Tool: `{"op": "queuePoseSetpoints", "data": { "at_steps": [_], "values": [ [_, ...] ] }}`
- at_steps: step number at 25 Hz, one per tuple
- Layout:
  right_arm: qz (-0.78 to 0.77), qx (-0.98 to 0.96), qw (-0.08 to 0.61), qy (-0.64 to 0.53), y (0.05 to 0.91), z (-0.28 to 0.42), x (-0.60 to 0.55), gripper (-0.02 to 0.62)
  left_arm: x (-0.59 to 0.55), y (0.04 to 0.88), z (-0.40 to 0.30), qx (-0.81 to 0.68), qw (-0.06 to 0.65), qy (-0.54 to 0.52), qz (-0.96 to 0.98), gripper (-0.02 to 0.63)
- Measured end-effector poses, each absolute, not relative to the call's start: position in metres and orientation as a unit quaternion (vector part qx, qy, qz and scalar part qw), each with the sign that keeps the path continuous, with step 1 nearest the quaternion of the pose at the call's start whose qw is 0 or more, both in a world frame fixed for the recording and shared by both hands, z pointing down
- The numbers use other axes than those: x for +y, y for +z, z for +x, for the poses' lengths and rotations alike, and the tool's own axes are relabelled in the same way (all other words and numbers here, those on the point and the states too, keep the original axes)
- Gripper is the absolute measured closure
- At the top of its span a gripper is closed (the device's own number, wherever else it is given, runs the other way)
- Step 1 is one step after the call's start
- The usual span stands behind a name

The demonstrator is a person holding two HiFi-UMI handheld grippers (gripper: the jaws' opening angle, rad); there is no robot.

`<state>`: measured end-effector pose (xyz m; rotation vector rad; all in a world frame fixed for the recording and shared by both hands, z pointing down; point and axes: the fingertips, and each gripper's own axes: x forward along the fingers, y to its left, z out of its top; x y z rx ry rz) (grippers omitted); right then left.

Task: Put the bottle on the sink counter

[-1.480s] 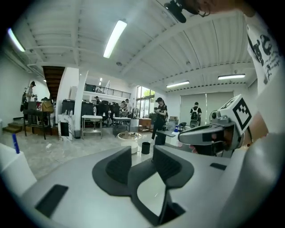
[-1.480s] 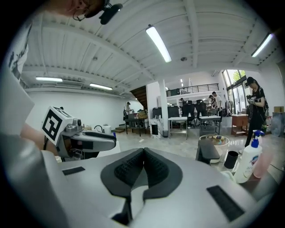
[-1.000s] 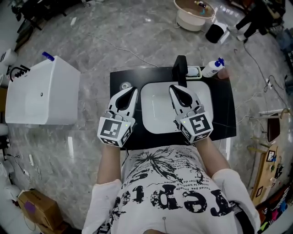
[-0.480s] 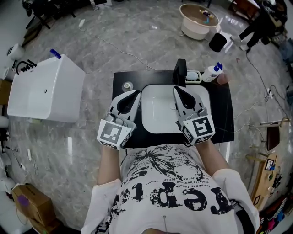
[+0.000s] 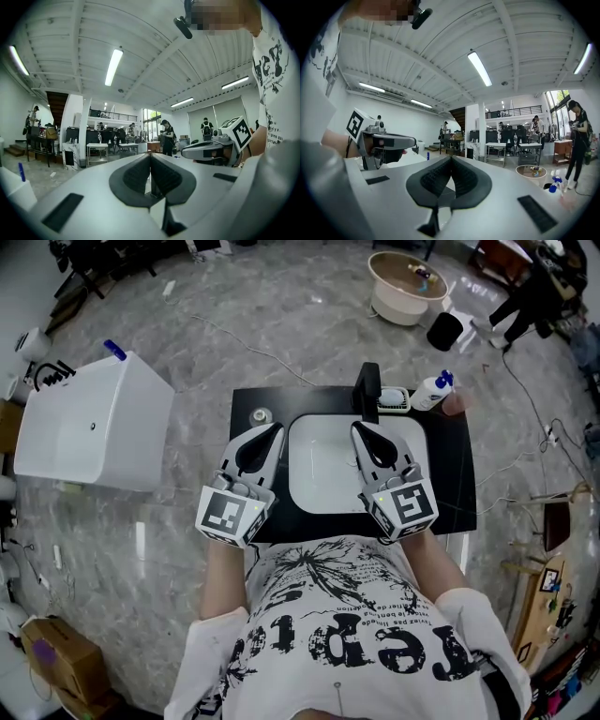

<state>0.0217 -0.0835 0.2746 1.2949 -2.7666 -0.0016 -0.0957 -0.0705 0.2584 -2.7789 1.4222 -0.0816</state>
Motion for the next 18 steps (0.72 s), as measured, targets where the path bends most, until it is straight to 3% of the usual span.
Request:
{"op": "queuePoseSetpoints", "data": {
  "at_steps": [18],
  "values": [
    [0.439,-0.897,0.050,-0.002,0.271,0.016,-0.080,0.583,-0.068,0.248,-0.098,0.445,0.000,-0.006,-0.895,0.591]
  ]
}}
